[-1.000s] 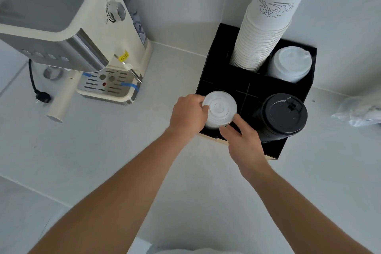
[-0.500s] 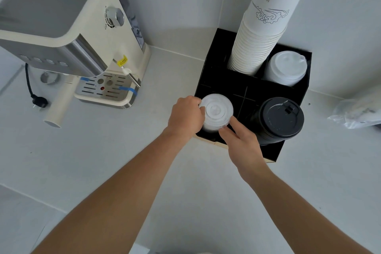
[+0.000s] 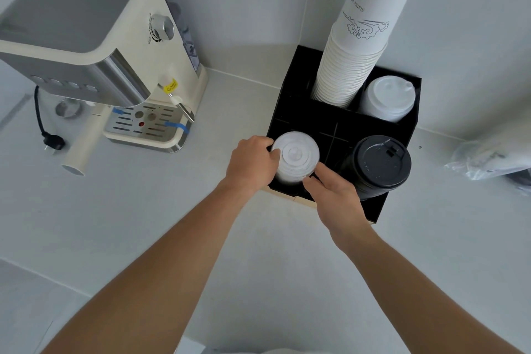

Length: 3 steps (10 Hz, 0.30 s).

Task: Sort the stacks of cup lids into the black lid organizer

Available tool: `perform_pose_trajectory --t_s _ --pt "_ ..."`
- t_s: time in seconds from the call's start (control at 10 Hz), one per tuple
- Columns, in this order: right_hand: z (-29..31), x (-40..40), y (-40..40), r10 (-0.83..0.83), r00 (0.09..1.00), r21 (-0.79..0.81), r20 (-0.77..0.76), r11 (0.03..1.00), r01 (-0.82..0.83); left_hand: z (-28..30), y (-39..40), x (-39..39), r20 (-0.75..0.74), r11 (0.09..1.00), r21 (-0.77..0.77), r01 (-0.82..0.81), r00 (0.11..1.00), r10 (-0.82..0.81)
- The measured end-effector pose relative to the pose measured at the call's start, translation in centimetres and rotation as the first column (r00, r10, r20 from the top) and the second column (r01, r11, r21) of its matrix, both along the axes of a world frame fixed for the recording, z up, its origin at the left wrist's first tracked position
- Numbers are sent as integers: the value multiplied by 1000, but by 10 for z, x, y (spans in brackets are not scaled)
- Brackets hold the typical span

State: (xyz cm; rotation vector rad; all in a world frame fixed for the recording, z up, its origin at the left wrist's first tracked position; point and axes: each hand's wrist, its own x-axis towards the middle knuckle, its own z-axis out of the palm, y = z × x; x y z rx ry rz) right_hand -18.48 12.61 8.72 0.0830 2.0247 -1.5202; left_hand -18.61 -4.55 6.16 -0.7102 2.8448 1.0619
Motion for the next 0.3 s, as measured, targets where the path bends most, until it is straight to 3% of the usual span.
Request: perform_pose_trajectory --t_s 0.2,0.3 --pt "18 15 6 -38 999 -10 -17 999 38 20 -3 28 25 995 86 -58 998 56" --pt "26 23 14 -149 988 -23 50 988 150 23 -6 46 19 973 208 -98 995 96"
